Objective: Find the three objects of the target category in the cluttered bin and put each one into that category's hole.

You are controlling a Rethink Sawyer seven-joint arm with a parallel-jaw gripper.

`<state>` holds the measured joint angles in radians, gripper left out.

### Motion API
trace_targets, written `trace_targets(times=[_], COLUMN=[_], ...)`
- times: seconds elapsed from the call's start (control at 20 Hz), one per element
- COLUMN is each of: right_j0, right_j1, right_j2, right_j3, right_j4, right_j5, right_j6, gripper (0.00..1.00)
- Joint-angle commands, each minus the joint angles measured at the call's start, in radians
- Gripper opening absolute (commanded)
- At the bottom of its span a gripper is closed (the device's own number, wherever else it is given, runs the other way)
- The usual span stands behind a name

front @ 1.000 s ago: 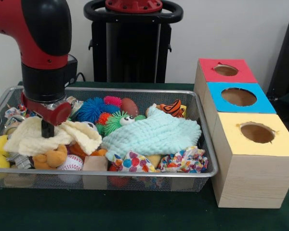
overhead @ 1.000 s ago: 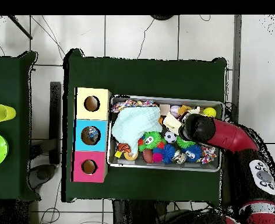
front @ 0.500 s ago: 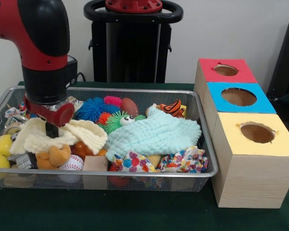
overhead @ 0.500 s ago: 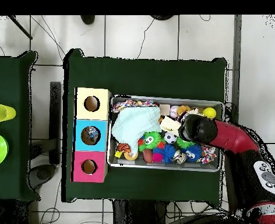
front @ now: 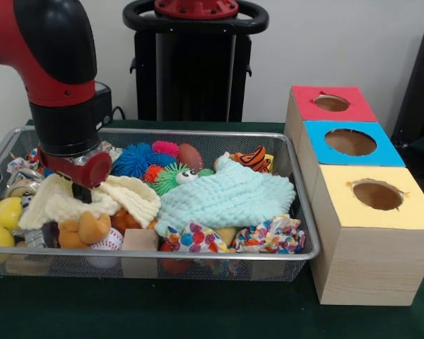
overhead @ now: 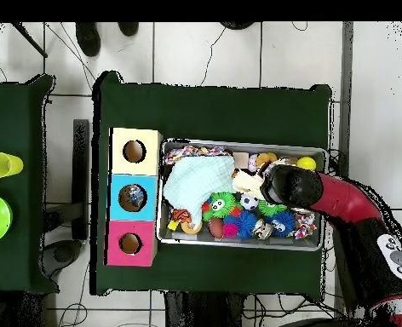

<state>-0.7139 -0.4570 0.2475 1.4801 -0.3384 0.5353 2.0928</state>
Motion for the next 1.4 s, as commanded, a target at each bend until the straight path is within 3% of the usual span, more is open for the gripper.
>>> trace_targets(times=[0.05,0.2,0.55,0.8,1.4], right_j0=[0.022,0.064,0.077,0.140,0.150], right_j1=[0.048,0.023,0.021,-0.007,-0.001], right_j2=[0.146,0.128,0.150,0.114,0.127], right_j3=[0.128,0.137,0.141,0.141,0.146], right_j4=[-0.100,-0.132,-0.139,-0.181,-0.186], right_j5=[0.096,0.089,0.106,0.089,0.080], right_j6=[-0.283,-0.247,-0.226,-0.192,-0.180], gripper=[0.00,0.00,0.00,0.00,0.00])
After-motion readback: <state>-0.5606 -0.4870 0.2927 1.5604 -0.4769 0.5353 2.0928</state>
